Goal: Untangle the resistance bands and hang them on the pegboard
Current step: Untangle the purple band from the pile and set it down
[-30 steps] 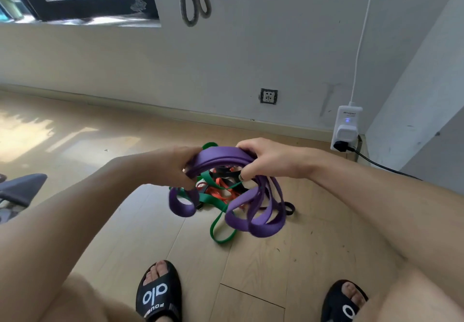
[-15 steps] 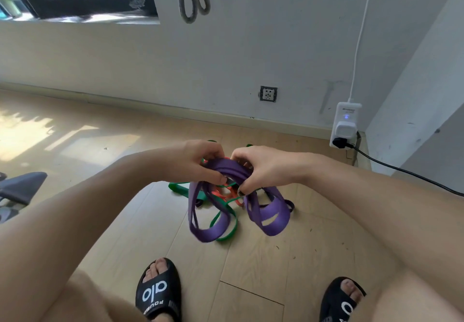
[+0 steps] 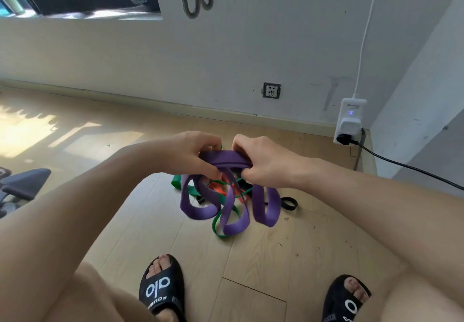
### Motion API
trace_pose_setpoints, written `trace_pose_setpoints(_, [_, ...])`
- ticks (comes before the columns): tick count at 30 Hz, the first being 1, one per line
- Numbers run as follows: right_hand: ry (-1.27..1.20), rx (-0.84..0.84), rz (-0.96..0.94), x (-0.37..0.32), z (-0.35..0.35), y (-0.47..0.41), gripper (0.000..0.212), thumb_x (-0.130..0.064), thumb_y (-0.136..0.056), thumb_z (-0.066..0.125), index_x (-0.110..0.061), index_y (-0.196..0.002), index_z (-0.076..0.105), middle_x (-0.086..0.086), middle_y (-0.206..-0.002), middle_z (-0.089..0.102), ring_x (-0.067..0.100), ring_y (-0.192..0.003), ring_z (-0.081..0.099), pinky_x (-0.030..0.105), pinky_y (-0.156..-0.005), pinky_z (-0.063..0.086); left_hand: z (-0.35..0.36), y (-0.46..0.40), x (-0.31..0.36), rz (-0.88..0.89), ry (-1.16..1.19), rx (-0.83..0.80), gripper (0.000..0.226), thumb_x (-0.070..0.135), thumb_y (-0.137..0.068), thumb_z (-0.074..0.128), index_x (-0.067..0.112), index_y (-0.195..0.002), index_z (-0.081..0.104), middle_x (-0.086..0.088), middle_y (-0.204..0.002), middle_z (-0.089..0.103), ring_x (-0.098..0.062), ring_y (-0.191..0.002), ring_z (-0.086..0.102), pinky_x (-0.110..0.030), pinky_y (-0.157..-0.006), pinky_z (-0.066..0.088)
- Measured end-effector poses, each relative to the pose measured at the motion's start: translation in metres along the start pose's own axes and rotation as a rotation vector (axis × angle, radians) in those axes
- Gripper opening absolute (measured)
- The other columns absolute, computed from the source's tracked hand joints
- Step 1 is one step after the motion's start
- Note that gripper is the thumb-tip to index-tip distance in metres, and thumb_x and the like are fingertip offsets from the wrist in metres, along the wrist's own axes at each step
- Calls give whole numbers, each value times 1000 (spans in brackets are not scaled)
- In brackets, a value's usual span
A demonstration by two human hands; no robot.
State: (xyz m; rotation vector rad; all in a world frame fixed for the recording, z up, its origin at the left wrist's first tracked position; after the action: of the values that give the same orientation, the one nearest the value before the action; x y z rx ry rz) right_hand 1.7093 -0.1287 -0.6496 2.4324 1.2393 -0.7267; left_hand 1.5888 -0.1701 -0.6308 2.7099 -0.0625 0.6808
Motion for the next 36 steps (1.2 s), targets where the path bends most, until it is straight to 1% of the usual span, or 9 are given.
trace_pose_setpoints(5, [158, -16, -38, 6, 0, -5, 26, -18, -83, 71, -25, -97, 50, -8, -81, 54, 21, -76, 55, 31, -60, 38, -2, 3, -1, -1, 91, -34, 23, 21, -82, 81, 19, -89, 60, -1, -81, 73, -21, -69, 68, -41, -71, 57])
trace_pose_setpoints(11, [-145, -193, 86, 23, 14, -1, 47, -13, -75, 79, -30, -112, 56, -8, -90, 66, 6, -74, 62, 18, -62, 45, 0, 10, -5, 7, 274, -107, 20, 13, -85, 80, 15, -94, 61, -4, -86, 77, -30, -78, 75, -43, -79, 62])
trace_pose_setpoints(18, [-439, -294, 32, 0, 36, -1, 53, -1, -74, 78, -17, -118, 54, 15, -105, 66, 16, -83, 64, 35, -75, 57, -7, 12, -1, 21, 386, -34, 22, 8, -86, 78, 7, -102, 62, -11, -91, 77, -34, -85, 75, -44, -83, 62])
trace_pose_setpoints(20, [-482, -287, 40, -2, 40, -4, 55, -4, -73, 79, -16, -120, 54, 13, -105, 66, 23, -86, 66, 37, -79, 59, -8, 12, -1, 29, 405, -17, 23, 7, -86, 78, 6, -102, 62, -13, -90, 77, -37, -87, 73, -41, -79, 60])
trace_pose_setpoints(23, [-535, -131, 82, 2, 40, -8, 59, -17, -64, 87, -21, -112, 54, 5, -100, 74, 26, -94, 72, 46, -85, 61, -9, 12, -2, 29, 432, 5, 25, 6, -86, 78, 4, -103, 61, -14, -90, 76, -38, -86, 72, -42, -76, 58])
trace_pose_setpoints(25, [-492, -11, 91, 3, 37, -10, 49, -22, -62, 84, -27, -99, 53, 5, -90, 72, 25, -84, 71, 42, -76, 60, -12, 11, -3, 35, 420, 29, 25, 7, -86, 78, 6, -105, 61, -9, -88, 77, -31, -80, 73, -38, -73, 59])
trace_pose_setpoints(29, [-322, 65, 96, 12, 25, -10, 33, -8, -77, 75, -26, -86, 49, -2, -78, 58, 9, -62, 52, 11, -53, 39, -18, 11, -19, 27, 377, 57, 19, 11, -89, 76, 11, -105, 64, -3, -78, 72, -17, -68, 67, -30, -68, 57])
trace_pose_setpoints(32, [-244, 4, 109, 24, 22, -11, 28, -12, -83, 75, -27, -86, 53, -5, -79, 57, 3, -60, 52, 9, -51, 38, -21, 12, -39, 3, 331, 74, 18, 24, -90, 76, 17, -104, 67, -1, -73, 68, -14, -66, 63, -25, -65, 53])
trace_pose_setpoints(36, [-140, -71, 114, 33, 30, -15, 29, -14, -86, 69, -35, -86, 49, -5, -82, 59, 7, -67, 57, 15, -55, 39, -19, 12, -67, -32, 275, 100, 14, 33, -91, 74, 25, -102, 69, -6, -77, 67, -19, -70, 62, -31, -67, 53])
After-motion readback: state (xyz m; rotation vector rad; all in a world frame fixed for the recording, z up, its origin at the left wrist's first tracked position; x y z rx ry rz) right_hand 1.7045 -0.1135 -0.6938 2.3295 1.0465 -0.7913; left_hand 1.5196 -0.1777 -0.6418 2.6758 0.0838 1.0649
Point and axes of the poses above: each hand's wrist, its own y-axis away from the middle knuckle, its own z-axis out of the palm, x = y × z, the point moved 8 cm from there along -y, towards the middle knuckle
